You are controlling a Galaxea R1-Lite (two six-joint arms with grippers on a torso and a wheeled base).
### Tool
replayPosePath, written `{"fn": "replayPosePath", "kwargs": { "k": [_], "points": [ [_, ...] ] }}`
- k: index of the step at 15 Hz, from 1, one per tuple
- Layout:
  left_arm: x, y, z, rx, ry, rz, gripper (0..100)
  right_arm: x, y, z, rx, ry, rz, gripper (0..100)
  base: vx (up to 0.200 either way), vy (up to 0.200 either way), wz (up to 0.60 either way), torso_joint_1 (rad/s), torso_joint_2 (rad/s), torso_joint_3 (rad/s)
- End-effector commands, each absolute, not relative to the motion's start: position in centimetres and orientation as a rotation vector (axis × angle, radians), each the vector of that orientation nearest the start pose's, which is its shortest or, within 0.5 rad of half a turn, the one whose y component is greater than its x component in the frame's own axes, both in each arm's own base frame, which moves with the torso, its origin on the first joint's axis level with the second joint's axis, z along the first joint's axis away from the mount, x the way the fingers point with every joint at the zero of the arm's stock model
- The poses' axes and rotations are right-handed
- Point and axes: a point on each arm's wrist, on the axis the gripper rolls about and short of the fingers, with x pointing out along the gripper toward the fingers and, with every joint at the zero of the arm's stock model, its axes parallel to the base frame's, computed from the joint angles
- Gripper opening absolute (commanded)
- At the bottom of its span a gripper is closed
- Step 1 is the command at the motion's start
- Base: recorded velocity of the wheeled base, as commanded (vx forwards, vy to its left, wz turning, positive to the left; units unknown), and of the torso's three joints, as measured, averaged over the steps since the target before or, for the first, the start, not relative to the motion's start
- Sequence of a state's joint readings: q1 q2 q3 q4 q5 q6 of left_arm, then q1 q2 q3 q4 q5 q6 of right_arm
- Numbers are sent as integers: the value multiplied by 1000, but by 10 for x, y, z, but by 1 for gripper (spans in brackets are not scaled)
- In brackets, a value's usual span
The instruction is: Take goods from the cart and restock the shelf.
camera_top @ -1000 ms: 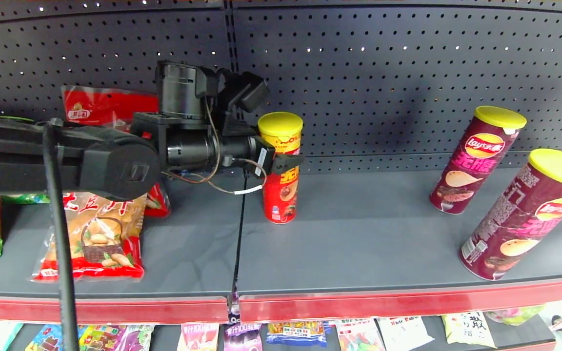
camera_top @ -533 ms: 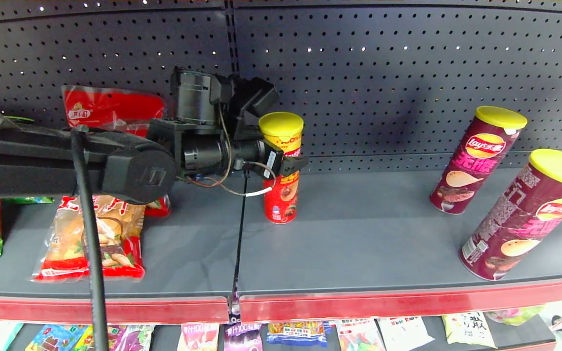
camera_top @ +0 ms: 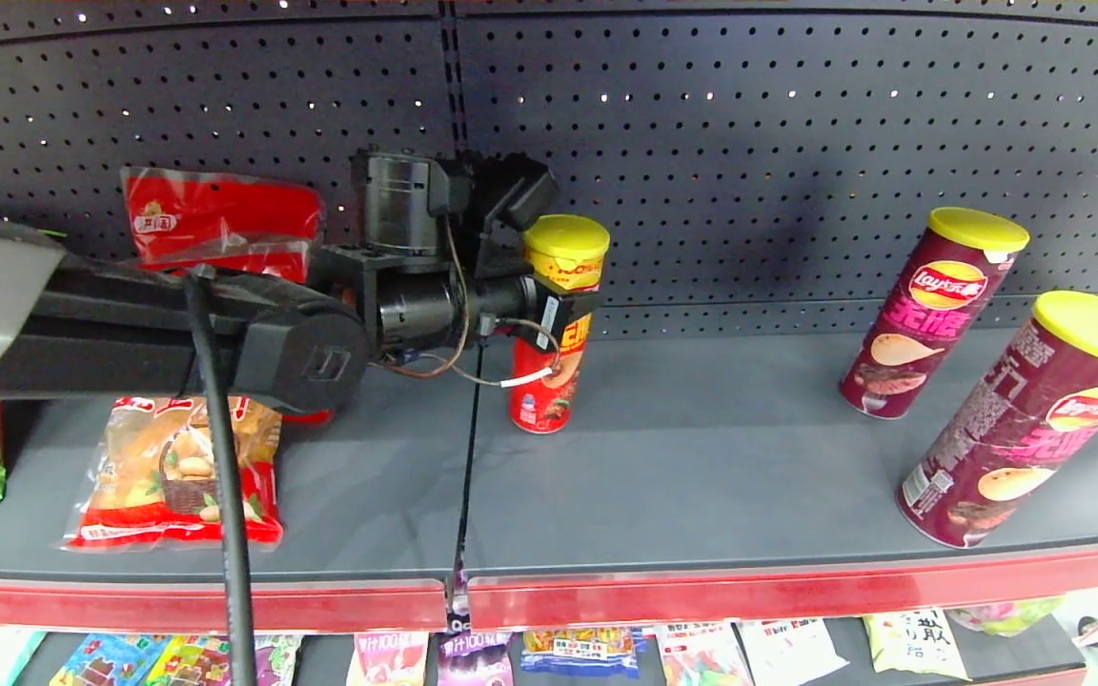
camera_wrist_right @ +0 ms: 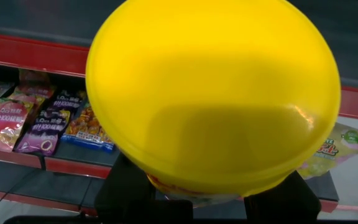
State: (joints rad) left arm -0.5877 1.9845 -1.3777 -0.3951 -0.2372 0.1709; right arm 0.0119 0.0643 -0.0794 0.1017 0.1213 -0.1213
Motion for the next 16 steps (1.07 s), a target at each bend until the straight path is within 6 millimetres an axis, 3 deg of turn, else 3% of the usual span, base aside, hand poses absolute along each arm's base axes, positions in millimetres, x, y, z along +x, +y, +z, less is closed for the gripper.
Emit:
{"fn": "replayPosePath", "kwargs": {
  "k": [1, 3, 6, 11, 16],
  "points": [
    [328, -223, 229, 185, 126, -882, 0, -24, 2, 89, -118, 78, 138, 0, 0, 0, 0, 0, 0, 0],
    [311, -202, 248, 167, 148, -1004, 0, -24, 2, 89, -118, 78, 138, 0, 0, 0, 0, 0, 0, 0],
    [290, -184, 257, 159, 136, -1142, 0, -24, 2, 89, -118, 78, 138, 0, 0, 0, 0, 0, 0, 0],
    [258, -170, 224, 195, 193, -1349, 0, -24, 2, 91, -118, 71, 143, 0, 0, 0, 0, 0, 0, 0],
    [256, -169, 216, 211, 204, -1360, 0, -25, 2, 92, -118, 70, 143, 0, 0, 0, 0, 0, 0, 0]
  ]
}}
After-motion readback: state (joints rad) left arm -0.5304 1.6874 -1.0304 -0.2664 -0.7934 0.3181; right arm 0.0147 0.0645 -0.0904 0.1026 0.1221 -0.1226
